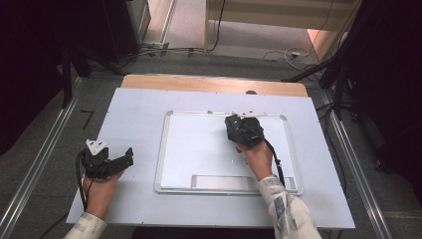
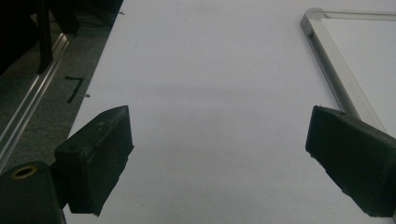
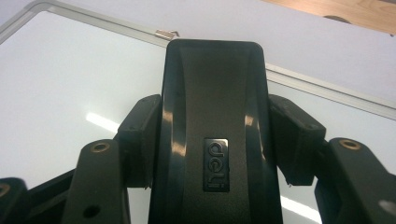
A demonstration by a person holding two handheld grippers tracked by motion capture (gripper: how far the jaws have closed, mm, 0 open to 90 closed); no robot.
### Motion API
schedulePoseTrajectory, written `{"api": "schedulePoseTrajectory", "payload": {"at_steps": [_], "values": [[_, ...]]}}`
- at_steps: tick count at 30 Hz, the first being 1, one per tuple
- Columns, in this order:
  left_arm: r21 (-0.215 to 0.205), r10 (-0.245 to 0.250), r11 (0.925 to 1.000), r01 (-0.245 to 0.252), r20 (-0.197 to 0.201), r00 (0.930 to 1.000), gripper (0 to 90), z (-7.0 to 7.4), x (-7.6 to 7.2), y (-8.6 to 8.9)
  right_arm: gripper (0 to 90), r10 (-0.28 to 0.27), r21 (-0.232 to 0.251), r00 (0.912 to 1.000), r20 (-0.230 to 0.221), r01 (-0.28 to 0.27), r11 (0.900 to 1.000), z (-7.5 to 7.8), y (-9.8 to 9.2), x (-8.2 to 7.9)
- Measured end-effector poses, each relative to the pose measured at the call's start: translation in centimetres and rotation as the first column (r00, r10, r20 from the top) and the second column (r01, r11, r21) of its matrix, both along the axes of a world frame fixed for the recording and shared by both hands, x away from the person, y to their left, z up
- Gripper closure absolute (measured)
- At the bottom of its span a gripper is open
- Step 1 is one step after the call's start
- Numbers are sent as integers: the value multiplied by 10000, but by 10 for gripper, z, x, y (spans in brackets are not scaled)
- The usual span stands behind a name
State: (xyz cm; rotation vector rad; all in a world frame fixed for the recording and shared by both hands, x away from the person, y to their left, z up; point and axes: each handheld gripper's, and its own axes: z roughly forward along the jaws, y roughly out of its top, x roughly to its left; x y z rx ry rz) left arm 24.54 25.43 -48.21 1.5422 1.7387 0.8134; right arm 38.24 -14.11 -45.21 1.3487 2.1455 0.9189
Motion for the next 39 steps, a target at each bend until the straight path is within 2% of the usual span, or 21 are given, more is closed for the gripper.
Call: {"api": "schedulePoseTrajectory", "payload": {"at_steps": [8,17,27,36,39], "values": [[-33,41,10000,-41,34,10000,78,0,0,0,382,-660,5,9978,-9,660,9978,-2,-24,7],[1,3,10000,-3,-2,10000,79,0,1,0,382,-1670,-140,9859,-104,1668,9859,-4,-56,17],[1,20,10000,-20,-28,10000,78,-1,1,-1,382,-2152,-293,9766,-60,2149,9762,-8,-78,25],[9,38,10000,-38,-18,10000,79,-1,1,-1,382,-2719,-449,9623,-107,2712,9615,-11,-93,33],[6,27,10000,-27,-28,10000,78,-1,1,-1,382,-2796,-561,9600,-136,2784,9588,-13,-96,35]]}}
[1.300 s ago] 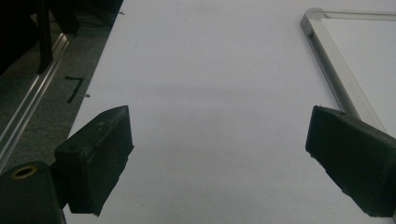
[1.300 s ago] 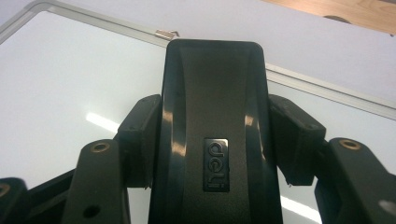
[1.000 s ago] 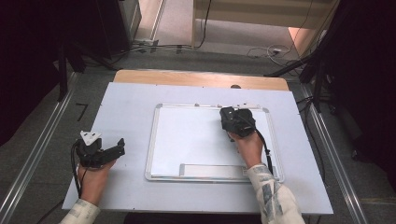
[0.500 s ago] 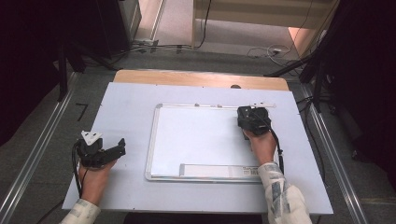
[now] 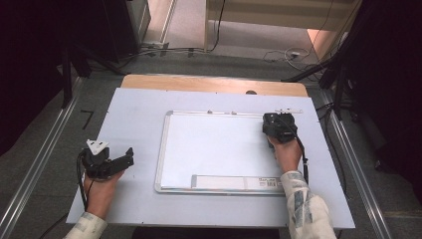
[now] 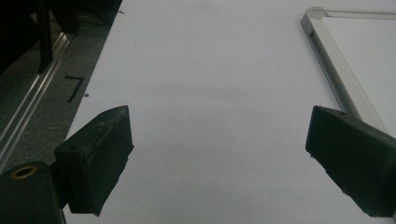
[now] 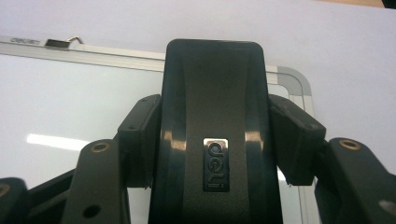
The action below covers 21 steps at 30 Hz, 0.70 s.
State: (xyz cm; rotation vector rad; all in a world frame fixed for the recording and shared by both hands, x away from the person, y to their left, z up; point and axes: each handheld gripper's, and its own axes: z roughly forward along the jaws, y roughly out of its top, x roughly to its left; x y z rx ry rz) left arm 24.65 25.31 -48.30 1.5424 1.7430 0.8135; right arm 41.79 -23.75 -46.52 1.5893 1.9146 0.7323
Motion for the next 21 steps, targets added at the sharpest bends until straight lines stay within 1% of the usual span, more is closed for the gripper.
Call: {"api": "schedulePoseTrajectory", "payload": {"at_steps": [5,8,10,13,15,16,17,21], "values": [[7,-11,10000,11,-6,10000,79,0,0,0,382,-155,-115,9999,-56,154,9998,-3,-6,4],[1,2,10000,-2,2,10000,78,0,0,0,382,-170,-270,9999,-21,169,9995,-5,-10,7],[-15,24,10000,-24,-12,10000,78,-1,1,1,382,-291,-238,9996,-58,289,9993,-6,-13,9],[3,19,10000,-19,-41,10000,78,-1,1,1,382,-336,-238,9993,-175,332,9992,-10,-19,13],[21,25,10000,-25,-42,10000,78,-1,1,0,381,-345,-290,9987,-362,334,9990,-14,-22,16],[21,29,10000,-29,-47,10000,79,-1,1,0,382,-365,-49,9987,-352,363,9993,-15,-24,17],[20,28,10000,-28,-55,10000,78,-1,1,0,381,-420,90,9984,-387,424,9991,-15,-24,18],[27,27,10000,-27,-80,10000,79,-2,2,0,381,-392,71,9984,-411,395,9992,-15,-24,20]]}}
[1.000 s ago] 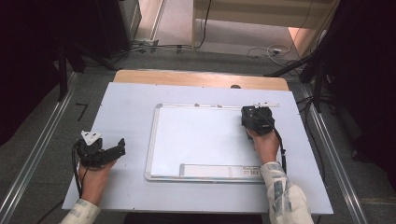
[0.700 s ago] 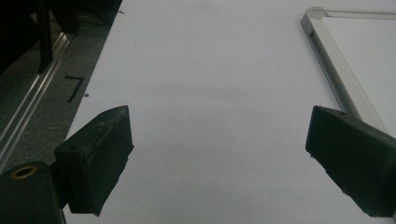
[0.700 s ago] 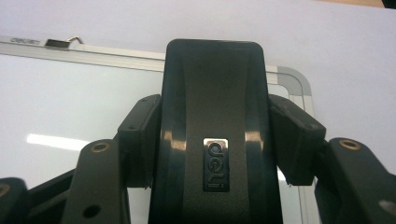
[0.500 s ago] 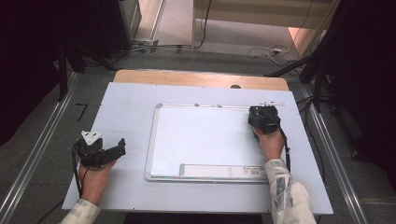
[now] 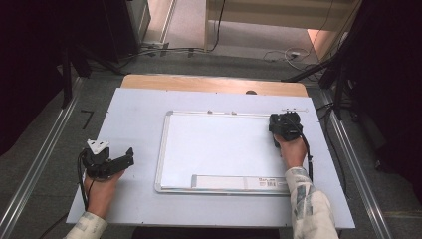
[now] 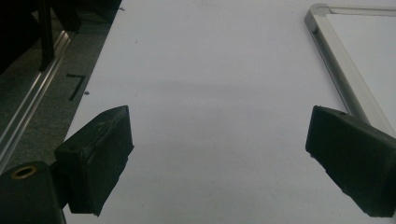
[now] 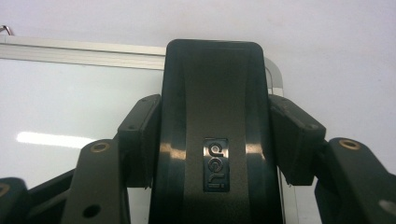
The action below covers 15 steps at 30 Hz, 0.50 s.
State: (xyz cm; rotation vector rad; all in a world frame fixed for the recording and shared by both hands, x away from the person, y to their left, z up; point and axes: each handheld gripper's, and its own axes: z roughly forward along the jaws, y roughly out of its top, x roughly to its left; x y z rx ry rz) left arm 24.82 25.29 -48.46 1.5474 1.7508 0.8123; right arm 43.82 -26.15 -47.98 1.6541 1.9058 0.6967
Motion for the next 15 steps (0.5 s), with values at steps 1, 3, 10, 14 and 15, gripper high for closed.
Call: {"api": "schedulePoseTrajectory", "payload": {"at_steps": [1,3,10,14,15], "values": [[12,13,10000,-13,14,10000,78,0,0,0,381,-6,28,10000,-18,6,10000,0,0,0],[38,27,10000,-27,7,10000,78,0,0,-1,381,-16,71,10000,-3,16,10000,0,-1,0],[-1,-3,10000,3,17,10000,79,0,-1,0,298,83,398,9999,-125,-78,9992,1,-3,0],[0,-6,10000,6,16,10000,78,0,0,0,256,302,499,9995,82,-305,9983,4,-3,-4],[-5,-15,10000,15,17,10000,78,1,-1,0,257,329,499,9992,205,-339,9982,6,-3,-5]]}}
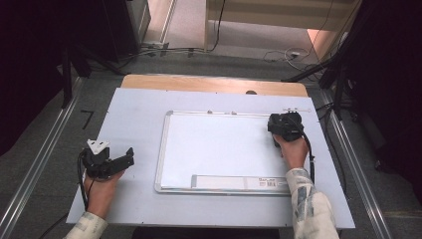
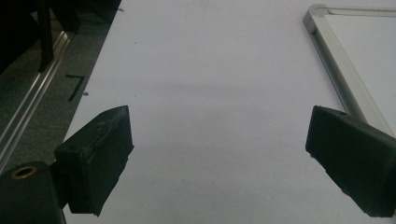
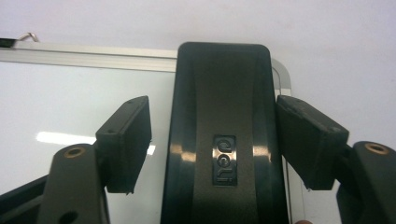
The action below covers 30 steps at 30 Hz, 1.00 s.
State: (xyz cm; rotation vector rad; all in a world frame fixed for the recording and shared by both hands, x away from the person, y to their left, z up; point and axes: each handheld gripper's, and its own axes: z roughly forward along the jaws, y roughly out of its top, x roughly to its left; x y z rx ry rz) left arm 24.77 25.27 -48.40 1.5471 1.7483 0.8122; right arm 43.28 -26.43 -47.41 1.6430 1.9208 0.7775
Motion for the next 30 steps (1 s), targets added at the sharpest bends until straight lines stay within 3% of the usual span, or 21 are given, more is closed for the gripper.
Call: {"api": "schedulePoseTrajectory", "payload": {"at_steps": [5,15,30], "values": [[3,22,10000,-22,11,10000,78,0,0,0,251,154,192,9987,489,-163,9997,6,-2,-9],[26,-2,10000,2,18,10000,78,0,0,-1,237,700,519,9946,769,-741,9959,18,-3,-26],[23,-13,10000,13,50,10000,78,1,-1,-1,170,1541,1028,9827,1023,-1645,9810,28,-9,-57]]}}
